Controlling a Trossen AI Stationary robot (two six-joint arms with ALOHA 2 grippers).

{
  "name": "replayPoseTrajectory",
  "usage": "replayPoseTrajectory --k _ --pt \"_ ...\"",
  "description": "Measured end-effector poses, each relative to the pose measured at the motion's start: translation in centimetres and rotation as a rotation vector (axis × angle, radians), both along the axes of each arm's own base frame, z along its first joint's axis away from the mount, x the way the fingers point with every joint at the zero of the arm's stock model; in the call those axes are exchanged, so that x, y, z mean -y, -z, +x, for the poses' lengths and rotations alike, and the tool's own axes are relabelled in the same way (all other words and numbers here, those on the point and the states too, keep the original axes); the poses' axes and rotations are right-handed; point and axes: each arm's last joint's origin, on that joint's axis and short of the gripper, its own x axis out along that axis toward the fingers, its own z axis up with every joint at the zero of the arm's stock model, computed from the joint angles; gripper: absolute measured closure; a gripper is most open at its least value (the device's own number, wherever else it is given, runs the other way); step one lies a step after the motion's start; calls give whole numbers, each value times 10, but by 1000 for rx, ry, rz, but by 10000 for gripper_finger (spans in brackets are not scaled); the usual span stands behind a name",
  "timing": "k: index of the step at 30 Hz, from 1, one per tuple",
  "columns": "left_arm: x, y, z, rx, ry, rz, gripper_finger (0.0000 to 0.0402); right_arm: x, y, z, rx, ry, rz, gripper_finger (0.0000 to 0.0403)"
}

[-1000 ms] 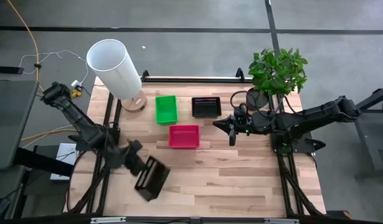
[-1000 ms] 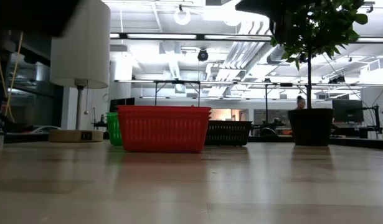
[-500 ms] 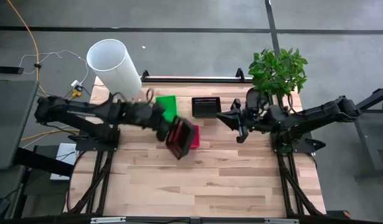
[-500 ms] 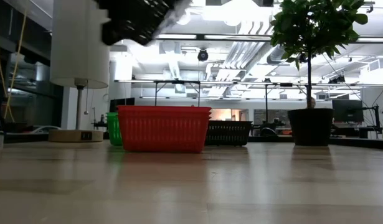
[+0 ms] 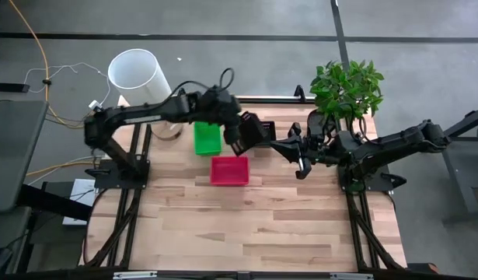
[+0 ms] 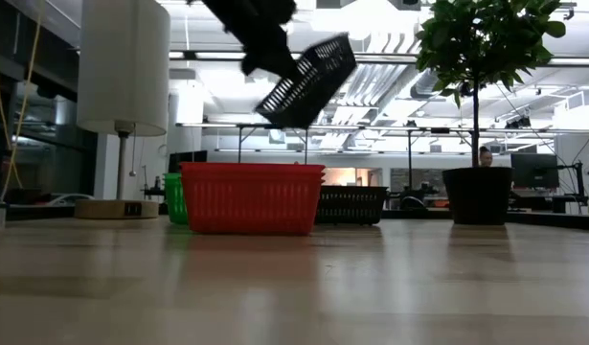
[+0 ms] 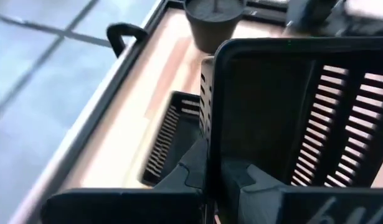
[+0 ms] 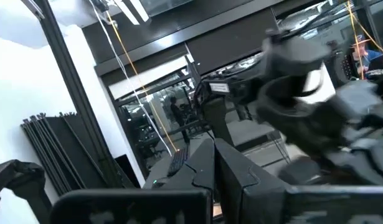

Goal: Stack baskets by color
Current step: Stack the black bin on the black bin

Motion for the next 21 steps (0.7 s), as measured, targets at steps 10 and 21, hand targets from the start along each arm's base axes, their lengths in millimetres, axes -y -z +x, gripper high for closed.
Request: replayPoseTrajectory --k 10,21 --pt "-41 29 53 -181 217 213 401 0 2 1 -16 -7 21 402" --pt "-55 60 69 -369 364 240 401 0 3 1 -34 -15 46 402"
